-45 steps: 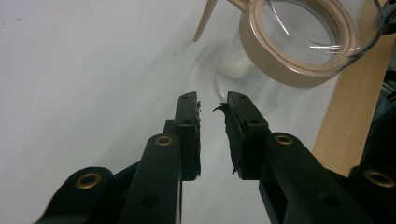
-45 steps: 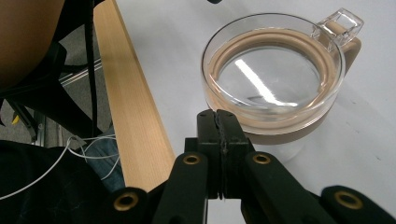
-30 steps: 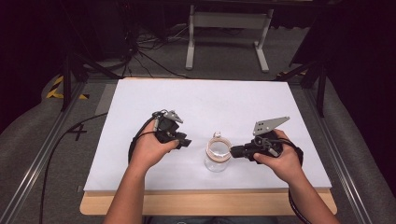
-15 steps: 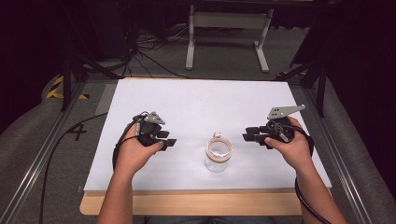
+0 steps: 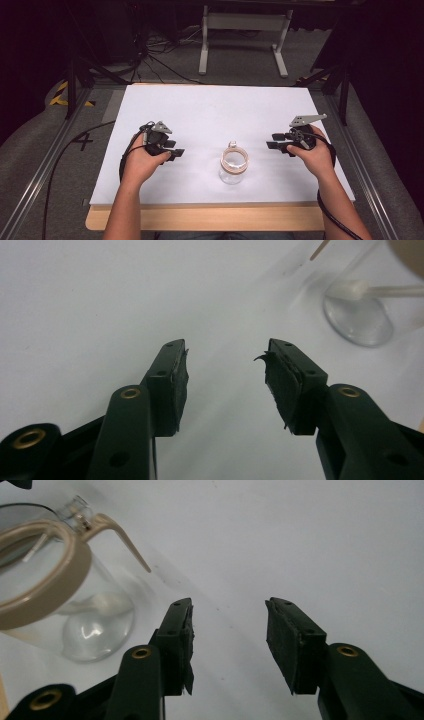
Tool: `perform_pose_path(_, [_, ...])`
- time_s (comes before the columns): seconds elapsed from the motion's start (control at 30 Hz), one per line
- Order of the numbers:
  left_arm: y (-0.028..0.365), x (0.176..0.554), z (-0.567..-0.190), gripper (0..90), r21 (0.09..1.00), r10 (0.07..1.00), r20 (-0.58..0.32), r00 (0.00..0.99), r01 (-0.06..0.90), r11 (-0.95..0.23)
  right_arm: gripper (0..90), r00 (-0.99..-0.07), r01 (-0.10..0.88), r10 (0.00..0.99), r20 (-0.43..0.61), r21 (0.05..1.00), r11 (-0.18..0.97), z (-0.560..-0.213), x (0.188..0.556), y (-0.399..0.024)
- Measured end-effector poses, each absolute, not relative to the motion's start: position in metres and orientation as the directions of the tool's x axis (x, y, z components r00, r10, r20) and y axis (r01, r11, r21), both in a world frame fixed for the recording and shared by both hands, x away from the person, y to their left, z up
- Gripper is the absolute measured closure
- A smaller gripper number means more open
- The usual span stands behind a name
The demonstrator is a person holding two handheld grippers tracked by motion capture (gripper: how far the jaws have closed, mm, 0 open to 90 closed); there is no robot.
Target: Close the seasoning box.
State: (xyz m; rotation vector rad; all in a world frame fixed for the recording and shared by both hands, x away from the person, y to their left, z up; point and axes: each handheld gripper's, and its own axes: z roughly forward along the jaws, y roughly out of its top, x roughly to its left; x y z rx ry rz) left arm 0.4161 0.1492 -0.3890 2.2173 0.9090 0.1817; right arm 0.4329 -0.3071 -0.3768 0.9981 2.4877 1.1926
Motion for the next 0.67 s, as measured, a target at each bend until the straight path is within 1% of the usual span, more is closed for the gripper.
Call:
perform_pose_path(0.17, [0.153,0.422,-0.404,49.8,0.667,0.666,-0.138,0.733,0.566,-0.485,50.8,-0.733,0.504,0.672,0.100,0.744,0.439,-0.396,0.443,-0.316])
perform_pose_path(0.4, [0.153,0.425,-0.411,47.5,0.650,0.664,-0.142,0.734,0.575,-0.497,49.1,-0.723,0.526,0.684,0.098,0.720,0.452,-0.417,0.451,-0.322])
perform_pose_path(0.5, [0.151,0.425,-0.411,46.6,0.649,0.663,-0.147,0.734,0.577,-0.495,47.8,-0.723,0.542,0.682,0.110,0.704,0.460,-0.423,0.452,-0.321])
perform_pose_path(0.67, [0.151,0.424,-0.408,45.5,0.656,0.660,-0.143,0.738,0.570,-0.495,46.8,-0.726,0.538,0.677,0.122,0.714,0.448,-0.420,0.450,-0.319])
